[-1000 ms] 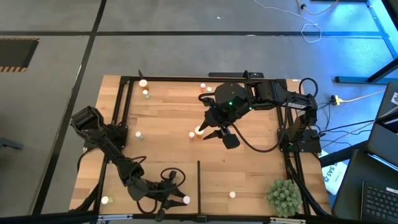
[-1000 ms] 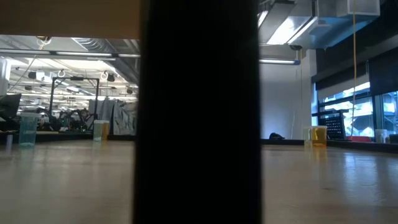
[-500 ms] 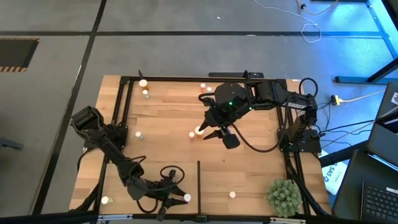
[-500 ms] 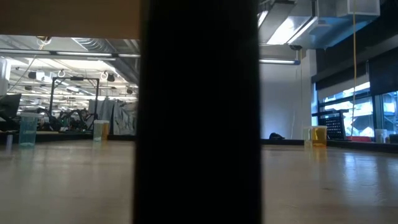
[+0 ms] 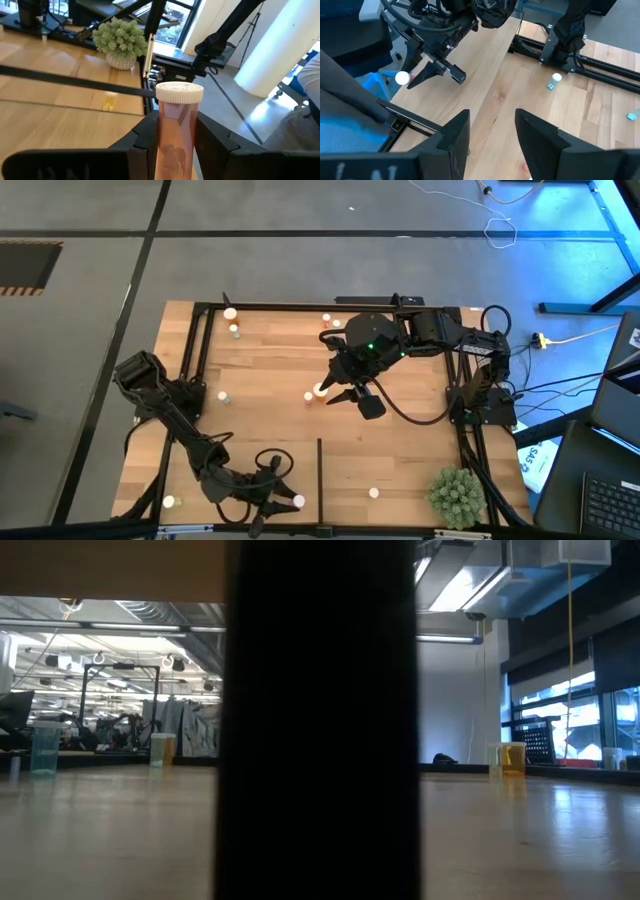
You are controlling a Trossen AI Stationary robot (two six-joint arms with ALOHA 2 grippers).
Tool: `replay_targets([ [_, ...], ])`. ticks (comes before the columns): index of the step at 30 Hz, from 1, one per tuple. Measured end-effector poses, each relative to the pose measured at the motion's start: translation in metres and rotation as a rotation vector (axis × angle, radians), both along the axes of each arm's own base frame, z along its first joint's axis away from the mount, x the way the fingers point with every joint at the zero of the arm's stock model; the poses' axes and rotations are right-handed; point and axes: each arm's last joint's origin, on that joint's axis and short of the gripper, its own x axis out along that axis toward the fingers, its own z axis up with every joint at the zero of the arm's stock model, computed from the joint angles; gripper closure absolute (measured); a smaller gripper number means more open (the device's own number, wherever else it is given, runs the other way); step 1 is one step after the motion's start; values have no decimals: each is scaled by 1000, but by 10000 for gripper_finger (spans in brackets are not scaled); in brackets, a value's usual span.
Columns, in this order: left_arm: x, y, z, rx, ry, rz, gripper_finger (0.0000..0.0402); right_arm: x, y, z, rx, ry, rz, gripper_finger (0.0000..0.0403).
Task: Pick and place medicine bottles onto shelf by color
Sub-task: Put the right pink pill bottle on the shelf
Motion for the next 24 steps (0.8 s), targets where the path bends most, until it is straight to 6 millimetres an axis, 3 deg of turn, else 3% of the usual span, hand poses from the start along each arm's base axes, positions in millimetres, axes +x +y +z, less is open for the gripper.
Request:
replay_targets([
  [18,-3,-2,6,81,-69,31,305,0,0,0,0,0,0,243],
  [24,1,-5,-1,87,-95,52,305,0,0,0,0,0,0,243],
])
